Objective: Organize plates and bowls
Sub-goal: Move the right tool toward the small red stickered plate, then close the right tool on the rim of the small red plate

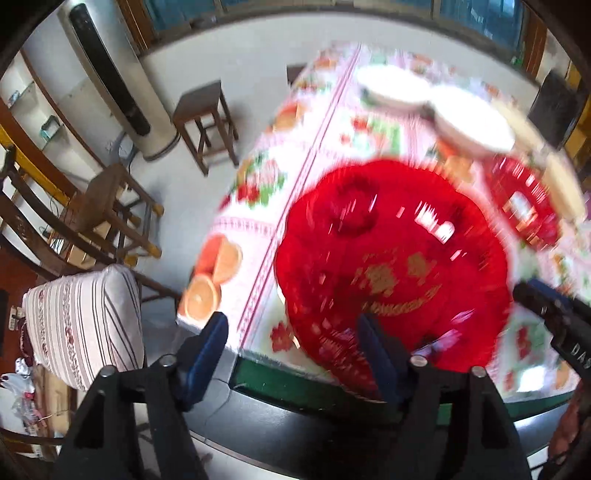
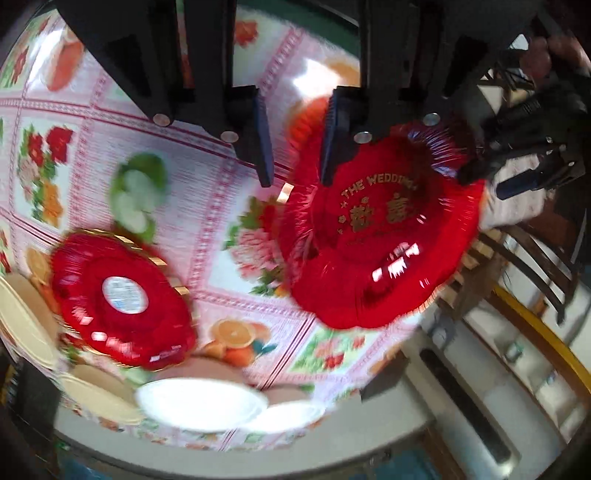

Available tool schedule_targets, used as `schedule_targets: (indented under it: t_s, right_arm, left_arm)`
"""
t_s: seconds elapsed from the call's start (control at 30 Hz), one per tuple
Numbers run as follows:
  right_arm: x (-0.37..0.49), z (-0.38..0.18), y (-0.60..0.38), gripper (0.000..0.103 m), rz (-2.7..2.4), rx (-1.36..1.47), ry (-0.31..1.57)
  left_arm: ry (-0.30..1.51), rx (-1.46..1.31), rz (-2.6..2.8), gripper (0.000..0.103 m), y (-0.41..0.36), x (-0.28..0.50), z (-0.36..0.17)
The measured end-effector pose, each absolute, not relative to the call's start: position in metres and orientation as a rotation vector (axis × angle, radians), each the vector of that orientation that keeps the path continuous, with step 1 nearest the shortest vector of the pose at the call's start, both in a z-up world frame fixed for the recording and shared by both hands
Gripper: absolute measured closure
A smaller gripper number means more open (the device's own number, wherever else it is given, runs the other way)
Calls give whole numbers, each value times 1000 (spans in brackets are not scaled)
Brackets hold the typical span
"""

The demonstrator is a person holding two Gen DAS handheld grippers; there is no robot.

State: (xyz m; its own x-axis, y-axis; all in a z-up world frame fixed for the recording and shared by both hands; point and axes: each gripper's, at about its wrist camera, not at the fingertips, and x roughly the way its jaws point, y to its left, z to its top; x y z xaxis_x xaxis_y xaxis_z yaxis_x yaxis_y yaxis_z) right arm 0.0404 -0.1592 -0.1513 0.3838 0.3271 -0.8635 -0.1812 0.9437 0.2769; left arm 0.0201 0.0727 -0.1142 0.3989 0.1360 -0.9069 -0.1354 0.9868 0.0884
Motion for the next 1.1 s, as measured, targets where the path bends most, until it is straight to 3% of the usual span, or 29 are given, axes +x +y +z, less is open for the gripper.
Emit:
schedule_targets:
  t_s: [0.13, 0.23, 0.67, 1.1]
  right_arm:
    - [29, -139, -217, 59, 210, 246, 1073]
    - [31, -135, -259, 57, 107, 310, 1054]
    - [94, -149, -339, 55, -4, 357, 1074]
    - [152, -187, -337, 54, 53, 330, 1167]
  left_arm:
    - [1073, -15, 84, 13, 48, 35, -79]
    - [1064, 11, 11, 10, 19, 61, -73]
    - [1280, 103, -68, 10, -121, 174, -130]
    - [1421, 118, 39, 11, -141, 217, -179]
